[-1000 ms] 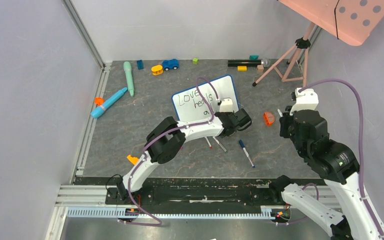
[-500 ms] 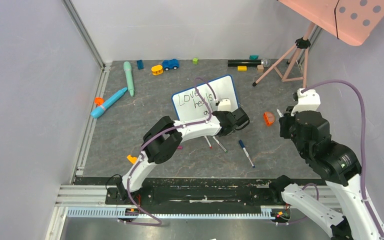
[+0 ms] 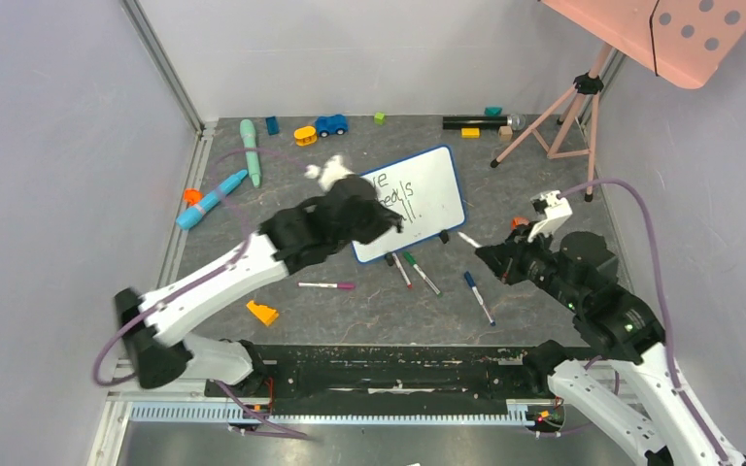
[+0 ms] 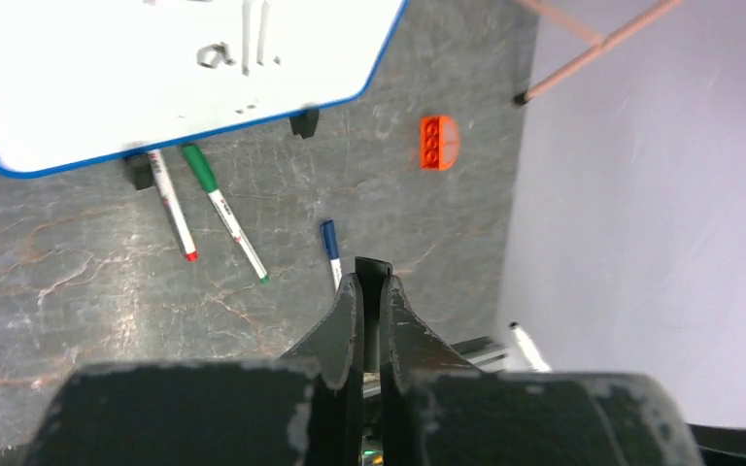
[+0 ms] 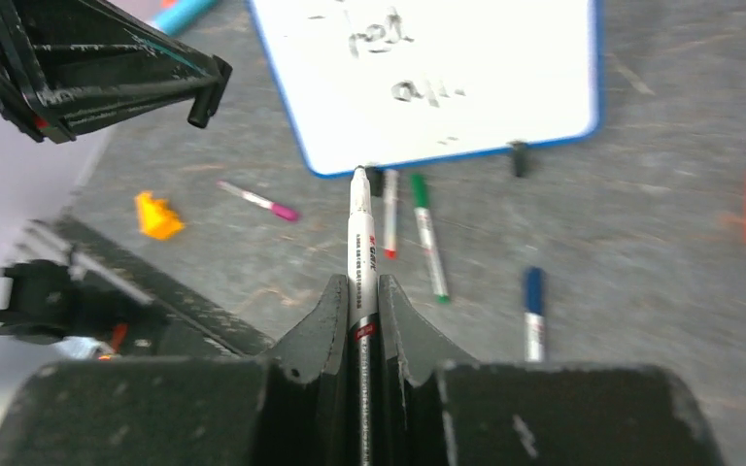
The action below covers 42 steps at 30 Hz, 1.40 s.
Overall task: Write a sentence on the whiteboard
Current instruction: Pick up the pen cap from the center of the board, then insert the whiteboard marker without the cap into the pen cap.
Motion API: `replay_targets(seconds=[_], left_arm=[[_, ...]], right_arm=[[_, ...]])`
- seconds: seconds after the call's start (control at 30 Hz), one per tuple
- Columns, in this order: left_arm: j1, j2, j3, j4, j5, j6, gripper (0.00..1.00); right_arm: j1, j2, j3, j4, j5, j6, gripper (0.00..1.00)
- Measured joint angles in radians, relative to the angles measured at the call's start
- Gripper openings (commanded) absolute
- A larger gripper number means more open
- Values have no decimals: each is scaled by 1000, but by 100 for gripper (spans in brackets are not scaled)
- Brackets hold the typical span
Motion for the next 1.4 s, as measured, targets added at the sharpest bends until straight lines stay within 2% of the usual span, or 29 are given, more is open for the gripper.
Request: replay_targets(seconds=[0.07,0.17,0.27,0.47,0.6,0.8,1.07,1.4], left_arm=[[72,-143,-111,30,33,-53,2],[167,-273,-229,38,43,-115,2],[219,-354,-279,3,16,-182,2],[328,-497,-346,-2,-61,-245,2],[449,-482,-341,-5,-58,-267,2],[581,-345,-303,3,7,-286,2],[620,-307,-283,53,59,-375,2],[632,-265,-245,89,214,-499,2]], right_arm=[[0,7,-55,105,-72,47,0],[0,36,-111,224,-140,99,0],[16,110,-119,325,-179,128,0],[150,348,-56,472,-183,109,0],[192,486,9,562,-186,89,0],[218,715,185,655,-217,29,0],[230,924,385,686,-246,-114,0],[241,951,424,687,-243,-187,0]])
